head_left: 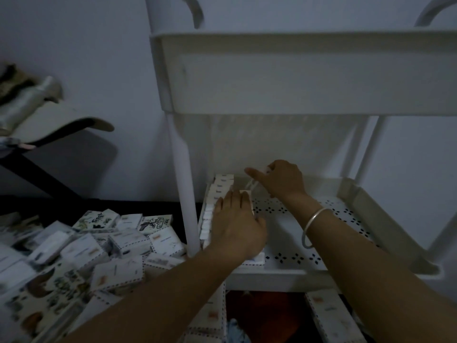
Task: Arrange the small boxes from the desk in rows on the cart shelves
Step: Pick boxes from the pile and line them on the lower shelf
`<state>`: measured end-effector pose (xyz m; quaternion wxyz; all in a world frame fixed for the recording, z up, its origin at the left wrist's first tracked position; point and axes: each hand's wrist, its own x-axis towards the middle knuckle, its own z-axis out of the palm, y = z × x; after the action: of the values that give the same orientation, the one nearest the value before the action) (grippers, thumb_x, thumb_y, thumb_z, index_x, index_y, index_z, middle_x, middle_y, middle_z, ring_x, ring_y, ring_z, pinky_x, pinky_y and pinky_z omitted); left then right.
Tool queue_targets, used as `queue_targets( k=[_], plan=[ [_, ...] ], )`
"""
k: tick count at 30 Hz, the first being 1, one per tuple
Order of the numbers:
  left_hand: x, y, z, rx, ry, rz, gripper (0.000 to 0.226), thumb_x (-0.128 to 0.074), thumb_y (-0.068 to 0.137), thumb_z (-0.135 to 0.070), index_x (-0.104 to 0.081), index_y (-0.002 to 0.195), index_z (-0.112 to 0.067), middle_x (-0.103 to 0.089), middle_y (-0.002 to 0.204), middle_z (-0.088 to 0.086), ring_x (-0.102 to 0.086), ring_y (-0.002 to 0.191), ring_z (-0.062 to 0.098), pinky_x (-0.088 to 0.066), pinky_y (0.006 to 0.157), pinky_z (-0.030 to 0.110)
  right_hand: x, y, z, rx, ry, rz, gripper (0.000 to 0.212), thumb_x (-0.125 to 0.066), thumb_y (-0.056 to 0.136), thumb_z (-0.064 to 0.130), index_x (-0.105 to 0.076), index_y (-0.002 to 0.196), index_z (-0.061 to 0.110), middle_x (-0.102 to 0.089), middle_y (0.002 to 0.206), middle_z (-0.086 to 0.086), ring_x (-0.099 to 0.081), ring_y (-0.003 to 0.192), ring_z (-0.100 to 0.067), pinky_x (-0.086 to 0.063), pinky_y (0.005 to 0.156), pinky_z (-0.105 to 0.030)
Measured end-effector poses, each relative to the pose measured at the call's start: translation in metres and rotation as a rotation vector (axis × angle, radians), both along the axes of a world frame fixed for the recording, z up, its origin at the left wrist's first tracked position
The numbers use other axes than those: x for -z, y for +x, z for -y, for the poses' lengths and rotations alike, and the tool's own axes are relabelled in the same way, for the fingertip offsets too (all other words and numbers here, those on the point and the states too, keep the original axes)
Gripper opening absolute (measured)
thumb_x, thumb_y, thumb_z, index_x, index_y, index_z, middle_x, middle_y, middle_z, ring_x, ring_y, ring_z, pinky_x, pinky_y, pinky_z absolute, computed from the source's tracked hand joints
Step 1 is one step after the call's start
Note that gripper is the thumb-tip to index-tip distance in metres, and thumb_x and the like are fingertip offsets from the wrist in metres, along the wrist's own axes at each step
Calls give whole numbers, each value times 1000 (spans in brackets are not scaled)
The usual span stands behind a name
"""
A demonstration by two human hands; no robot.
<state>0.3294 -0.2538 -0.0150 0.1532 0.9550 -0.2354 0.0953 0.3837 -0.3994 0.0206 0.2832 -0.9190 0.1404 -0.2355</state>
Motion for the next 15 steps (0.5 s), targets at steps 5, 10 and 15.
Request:
queue_targets(
  k=[5,10,15],
  plan=[
    [3,-4,-4,-27,-85,79,96,0,68,-51,-35,149,-16,-31,149,16,-24,137,30,-14,115,38,-11,8,-17,-7,-188,-83,74,-55,68,82,-37,49,13,-42,46,-1,-43,42,-14,-31,41,-23],
    [1,-4,-4,-52,-53,91,93,2,67,-50,-33,149,-23,-33,145,12,-26,134,27,-18,114,37,-6,15,-27,-116,-41,-226,79,-41,81,79,-50,49,8,-53,45,-5,-57,45,-20,-54,60,-31],
    [2,-4,-3,-64,-38,65,81,-6,76,-46,-27,152,-25,-27,150,10,-21,138,25,-13,117,37,3,21,-18,-184,255,-302,52,-38,101,37,-59,76,-3,-63,72,-17,-66,78,-36,-56,83,-42]
  ],
)
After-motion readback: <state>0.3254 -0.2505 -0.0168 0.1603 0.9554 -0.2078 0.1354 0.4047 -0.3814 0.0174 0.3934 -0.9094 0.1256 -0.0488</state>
